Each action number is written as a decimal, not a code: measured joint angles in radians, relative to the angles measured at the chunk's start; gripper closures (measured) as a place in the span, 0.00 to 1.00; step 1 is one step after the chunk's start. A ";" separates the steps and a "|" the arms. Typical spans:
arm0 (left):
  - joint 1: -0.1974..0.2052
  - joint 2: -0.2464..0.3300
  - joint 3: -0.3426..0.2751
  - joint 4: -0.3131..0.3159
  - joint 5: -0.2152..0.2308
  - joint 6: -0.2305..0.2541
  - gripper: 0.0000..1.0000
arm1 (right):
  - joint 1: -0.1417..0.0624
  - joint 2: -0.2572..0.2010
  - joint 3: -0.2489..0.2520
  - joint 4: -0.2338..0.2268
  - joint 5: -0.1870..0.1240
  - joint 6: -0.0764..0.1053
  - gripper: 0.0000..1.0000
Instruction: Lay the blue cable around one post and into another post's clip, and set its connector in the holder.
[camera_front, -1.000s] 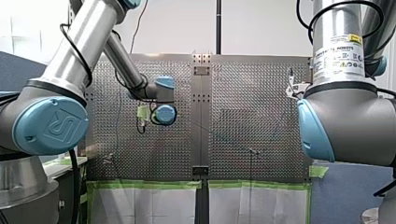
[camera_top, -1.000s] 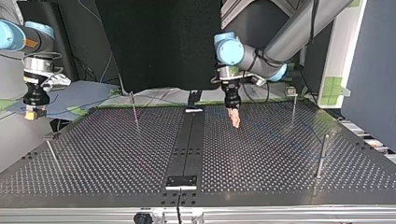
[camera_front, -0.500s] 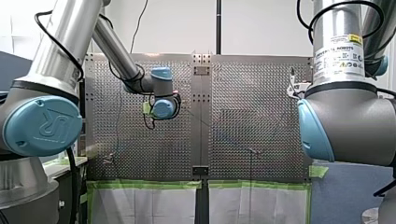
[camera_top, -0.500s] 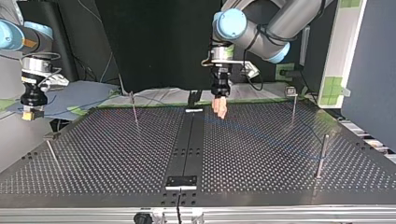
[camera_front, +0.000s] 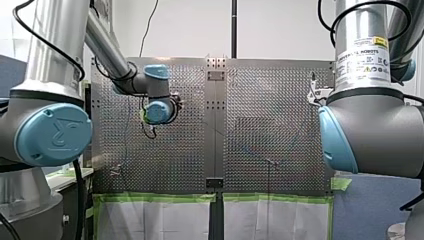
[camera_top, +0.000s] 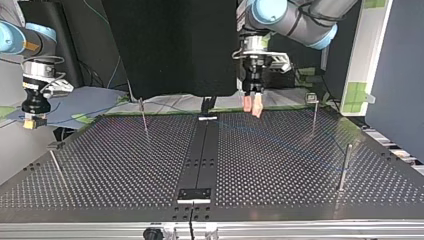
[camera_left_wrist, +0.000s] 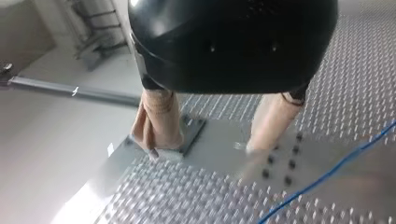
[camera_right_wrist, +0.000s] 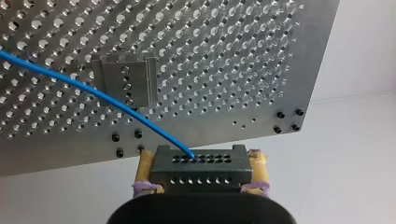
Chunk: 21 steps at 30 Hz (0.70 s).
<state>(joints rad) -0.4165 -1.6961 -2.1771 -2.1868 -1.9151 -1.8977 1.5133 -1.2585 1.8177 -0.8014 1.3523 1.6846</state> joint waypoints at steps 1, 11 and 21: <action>0.010 0.010 -0.010 0.000 -0.009 -0.007 0.00 | 0.000 0.000 0.000 0.000 0.000 0.000 1.00; 0.122 0.122 -0.122 0.068 -0.056 -0.101 0.00 | 0.000 -0.001 0.000 -0.001 0.000 0.000 1.00; 0.220 0.127 -0.171 0.165 0.034 -0.199 0.00 | 0.001 -0.001 0.001 0.006 -0.001 -0.004 1.00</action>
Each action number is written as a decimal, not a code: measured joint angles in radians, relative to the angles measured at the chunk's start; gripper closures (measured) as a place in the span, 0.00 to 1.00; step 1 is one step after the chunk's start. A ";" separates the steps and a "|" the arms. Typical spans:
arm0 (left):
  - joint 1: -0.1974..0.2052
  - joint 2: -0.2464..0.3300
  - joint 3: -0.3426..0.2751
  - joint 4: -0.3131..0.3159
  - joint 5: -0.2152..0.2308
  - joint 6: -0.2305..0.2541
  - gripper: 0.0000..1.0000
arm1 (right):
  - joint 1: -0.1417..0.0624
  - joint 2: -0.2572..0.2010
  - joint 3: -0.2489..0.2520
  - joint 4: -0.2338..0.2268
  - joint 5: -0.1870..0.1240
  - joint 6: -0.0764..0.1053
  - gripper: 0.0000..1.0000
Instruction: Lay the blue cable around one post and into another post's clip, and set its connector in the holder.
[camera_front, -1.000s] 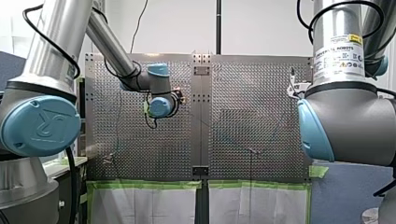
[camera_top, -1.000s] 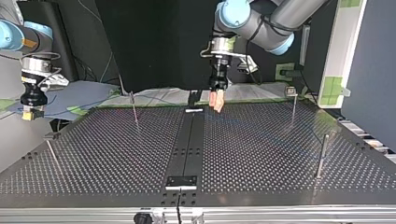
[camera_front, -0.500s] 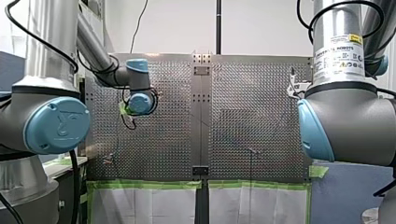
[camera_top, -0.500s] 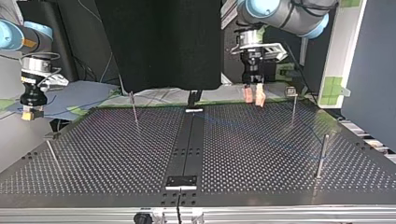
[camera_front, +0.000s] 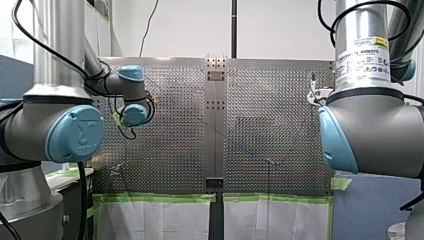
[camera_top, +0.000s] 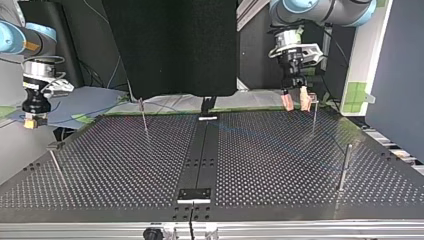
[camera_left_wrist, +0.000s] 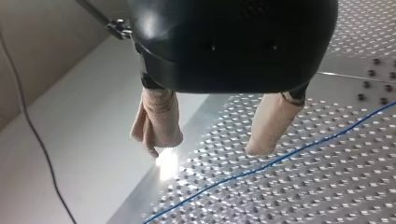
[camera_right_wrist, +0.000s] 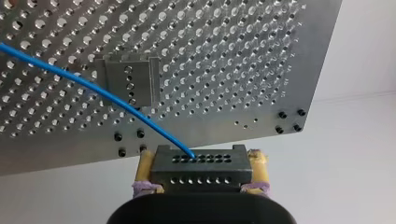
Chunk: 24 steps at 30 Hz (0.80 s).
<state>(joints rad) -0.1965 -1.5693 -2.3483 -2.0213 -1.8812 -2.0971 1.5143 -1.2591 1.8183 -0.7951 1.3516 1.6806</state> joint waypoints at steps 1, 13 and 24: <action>0.007 -0.001 0.004 0.009 0.009 -0.009 0.00 | 0.001 0.000 0.000 0.000 0.000 0.000 1.00; 0.113 -0.084 0.116 0.072 0.062 -0.133 0.00 | 0.006 0.000 0.000 0.004 0.000 -0.004 1.00; 0.191 -0.094 0.177 0.002 -0.026 -0.237 0.00 | 0.006 0.000 0.000 0.005 0.000 -0.006 1.00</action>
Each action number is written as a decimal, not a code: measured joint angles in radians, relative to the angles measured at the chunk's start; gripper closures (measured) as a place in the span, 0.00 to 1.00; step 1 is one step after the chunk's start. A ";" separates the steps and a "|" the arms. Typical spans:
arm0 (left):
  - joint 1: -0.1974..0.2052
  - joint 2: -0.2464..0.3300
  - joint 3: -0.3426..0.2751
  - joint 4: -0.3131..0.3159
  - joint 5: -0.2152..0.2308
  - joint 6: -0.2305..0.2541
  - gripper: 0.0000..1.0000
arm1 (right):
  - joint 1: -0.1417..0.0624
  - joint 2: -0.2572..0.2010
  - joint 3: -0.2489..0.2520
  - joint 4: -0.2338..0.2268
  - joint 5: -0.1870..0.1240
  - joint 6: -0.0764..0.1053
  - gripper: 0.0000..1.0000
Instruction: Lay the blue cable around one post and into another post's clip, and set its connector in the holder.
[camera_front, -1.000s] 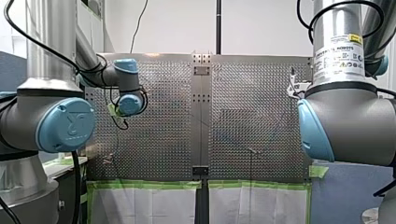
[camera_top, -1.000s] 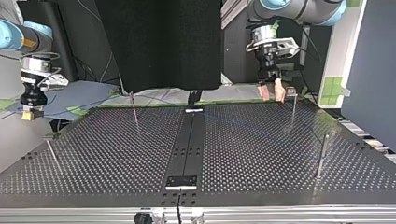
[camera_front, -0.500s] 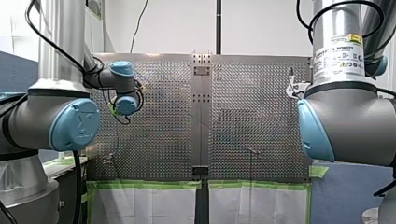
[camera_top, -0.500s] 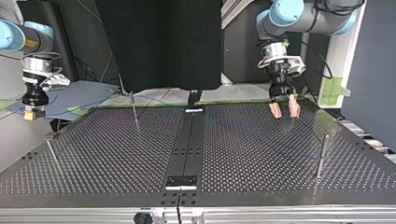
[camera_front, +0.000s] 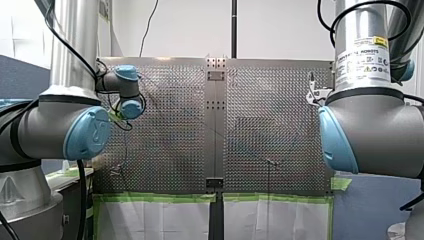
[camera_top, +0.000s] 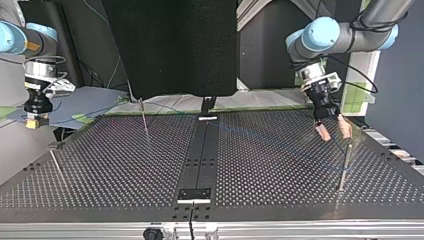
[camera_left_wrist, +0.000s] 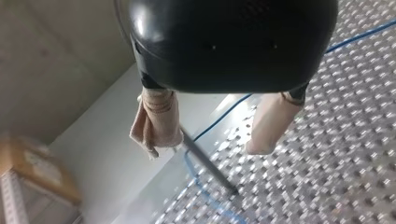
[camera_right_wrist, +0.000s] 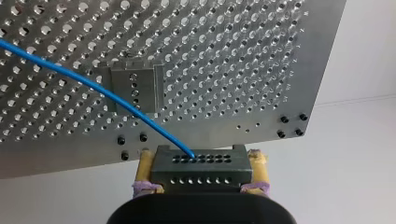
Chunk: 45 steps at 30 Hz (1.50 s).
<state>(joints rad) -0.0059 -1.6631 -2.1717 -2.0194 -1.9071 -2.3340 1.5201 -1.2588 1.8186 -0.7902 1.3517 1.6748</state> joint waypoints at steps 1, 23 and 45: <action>0.003 0.000 0.004 -0.005 -0.007 -0.009 0.00 | 0.000 0.000 0.000 0.000 0.000 0.000 1.00; 0.036 -0.095 0.104 -0.148 0.047 -0.082 0.00 | -0.005 -0.001 0.000 -0.001 0.000 -0.001 1.00; 0.067 -0.109 0.171 -0.179 0.066 -0.080 0.00 | -0.007 -0.003 0.000 -0.004 0.000 0.000 1.00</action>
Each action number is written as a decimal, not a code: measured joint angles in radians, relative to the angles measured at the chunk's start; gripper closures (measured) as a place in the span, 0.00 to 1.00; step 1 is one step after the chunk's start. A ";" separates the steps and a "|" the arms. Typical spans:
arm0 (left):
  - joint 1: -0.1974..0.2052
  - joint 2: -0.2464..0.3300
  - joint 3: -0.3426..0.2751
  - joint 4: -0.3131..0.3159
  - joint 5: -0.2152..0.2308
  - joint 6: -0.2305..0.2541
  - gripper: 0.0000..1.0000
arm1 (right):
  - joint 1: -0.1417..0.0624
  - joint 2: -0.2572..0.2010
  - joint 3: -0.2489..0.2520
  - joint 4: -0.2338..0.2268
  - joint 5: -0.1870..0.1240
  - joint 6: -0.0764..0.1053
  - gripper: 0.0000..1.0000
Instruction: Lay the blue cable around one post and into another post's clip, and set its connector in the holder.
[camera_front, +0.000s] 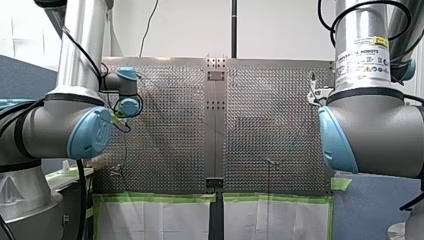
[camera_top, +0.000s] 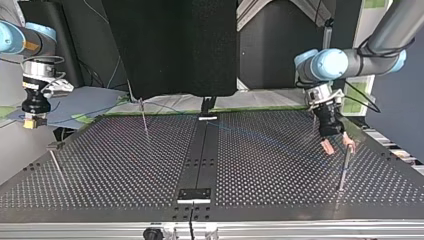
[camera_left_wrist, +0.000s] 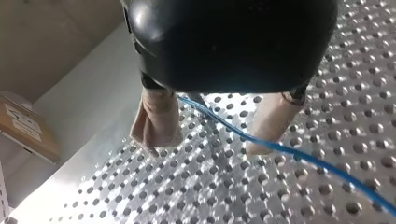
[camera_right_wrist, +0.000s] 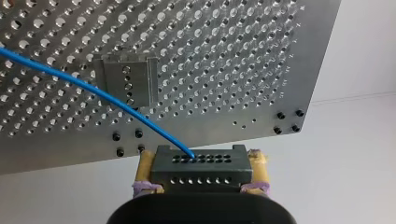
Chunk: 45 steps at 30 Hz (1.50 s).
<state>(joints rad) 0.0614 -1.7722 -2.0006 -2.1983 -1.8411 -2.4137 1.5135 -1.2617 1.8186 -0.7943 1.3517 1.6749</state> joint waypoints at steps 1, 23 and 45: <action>0.001 0.000 0.004 -0.001 0.000 -0.004 0.00 | 0.000 0.000 0.000 0.001 0.000 0.000 1.00; 0.034 -0.045 0.103 -0.080 0.009 -0.049 0.00 | -0.003 0.000 0.006 0.011 0.005 0.002 1.00; 0.035 -0.048 0.110 -0.092 0.023 -0.058 0.00 | -0.029 0.029 -0.113 0.148 -0.124 0.040 1.00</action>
<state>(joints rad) 0.0963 -1.8202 -1.8910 -2.2901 -1.8181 -2.4720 1.4840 -1.2329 1.7053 -0.6466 1.2279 1.7145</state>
